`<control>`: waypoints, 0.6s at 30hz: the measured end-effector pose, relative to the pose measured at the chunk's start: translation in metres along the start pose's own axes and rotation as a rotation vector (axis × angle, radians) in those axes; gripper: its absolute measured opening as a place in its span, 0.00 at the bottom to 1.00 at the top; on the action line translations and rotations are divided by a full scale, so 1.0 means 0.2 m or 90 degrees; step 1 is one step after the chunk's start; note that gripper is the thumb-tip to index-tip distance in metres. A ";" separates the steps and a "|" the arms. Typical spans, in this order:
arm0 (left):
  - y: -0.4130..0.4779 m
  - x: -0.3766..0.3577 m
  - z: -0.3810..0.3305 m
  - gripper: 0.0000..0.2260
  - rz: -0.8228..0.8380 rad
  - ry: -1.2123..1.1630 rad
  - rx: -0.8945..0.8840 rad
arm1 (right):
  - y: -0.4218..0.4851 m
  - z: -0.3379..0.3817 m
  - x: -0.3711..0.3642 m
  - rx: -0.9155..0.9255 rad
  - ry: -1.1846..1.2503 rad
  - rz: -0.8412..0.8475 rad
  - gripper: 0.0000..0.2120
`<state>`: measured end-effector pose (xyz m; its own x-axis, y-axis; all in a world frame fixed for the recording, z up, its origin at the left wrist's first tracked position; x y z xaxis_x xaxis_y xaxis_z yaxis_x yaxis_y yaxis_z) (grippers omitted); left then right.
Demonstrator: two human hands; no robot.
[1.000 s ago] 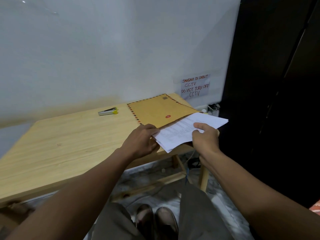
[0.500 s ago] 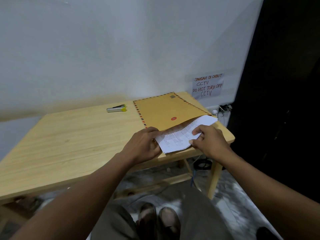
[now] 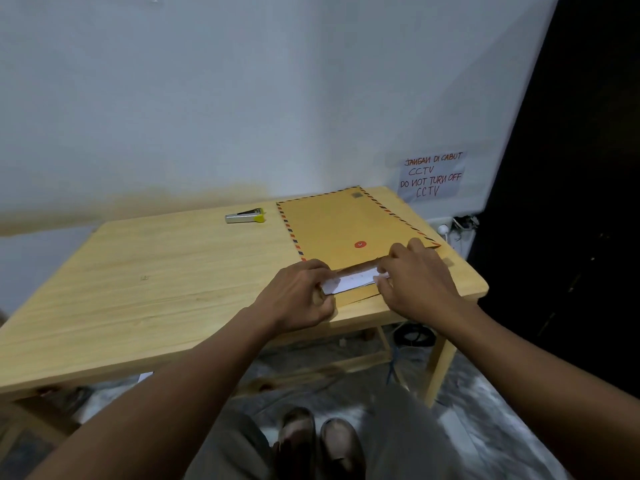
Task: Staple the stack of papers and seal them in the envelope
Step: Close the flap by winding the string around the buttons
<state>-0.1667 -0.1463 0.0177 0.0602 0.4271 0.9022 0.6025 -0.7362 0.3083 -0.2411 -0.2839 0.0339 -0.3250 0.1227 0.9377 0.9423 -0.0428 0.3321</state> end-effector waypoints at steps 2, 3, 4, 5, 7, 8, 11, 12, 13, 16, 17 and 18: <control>0.00 0.00 0.00 0.20 0.001 0.004 -0.007 | -0.02 0.03 -0.06 0.048 -0.015 0.048 0.18; 0.00 0.00 -0.01 0.20 0.003 0.005 -0.010 | -0.03 0.03 -0.09 0.051 -0.001 0.071 0.18; 0.00 0.00 0.00 0.20 0.006 0.005 -0.011 | -0.03 0.02 -0.12 0.047 0.013 0.087 0.19; 0.00 0.00 0.00 0.21 0.013 0.006 -0.010 | -0.02 0.03 -0.14 0.047 0.019 0.094 0.20; 0.01 -0.01 0.00 0.22 0.024 0.013 -0.009 | -0.01 0.04 -0.16 0.045 0.014 0.095 0.21; 0.01 -0.02 0.00 0.22 0.027 0.018 -0.007 | 0.00 0.04 -0.16 0.041 0.015 0.097 0.21; 0.01 -0.03 0.02 0.25 0.037 0.045 0.005 | 0.03 0.06 -0.18 0.044 0.063 0.101 0.20; 0.01 -0.03 0.02 0.26 0.038 0.054 0.009 | 0.03 0.06 -0.18 0.052 0.089 0.094 0.19; 0.01 -0.02 0.03 0.28 0.040 0.061 0.014 | 0.03 0.05 -0.16 0.062 0.120 0.080 0.18; 0.01 -0.01 0.07 0.28 0.048 0.067 0.026 | 0.00 0.01 -0.13 0.091 0.169 0.050 0.18; 0.00 0.00 0.07 0.27 0.052 0.067 0.029 | -0.01 0.00 -0.12 0.101 0.164 0.046 0.18; 0.00 0.00 0.08 0.26 0.054 0.069 0.030 | -0.02 -0.02 -0.12 0.106 0.157 0.040 0.17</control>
<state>-0.1535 -0.1375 0.0130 0.0276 0.3039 0.9523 0.6363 -0.7401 0.2177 -0.2371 -0.2900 0.0101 -0.2556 -0.1209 0.9592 0.9550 0.1229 0.2700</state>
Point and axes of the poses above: each hand's wrist, its own y-axis towards the middle knuckle, its own x-axis out of the back of the hand, z = x × y, the point moved 10 cm from there along y, towards the middle knuckle, and after that the axes turned 9 degrees about x, right-handed, at the moved point
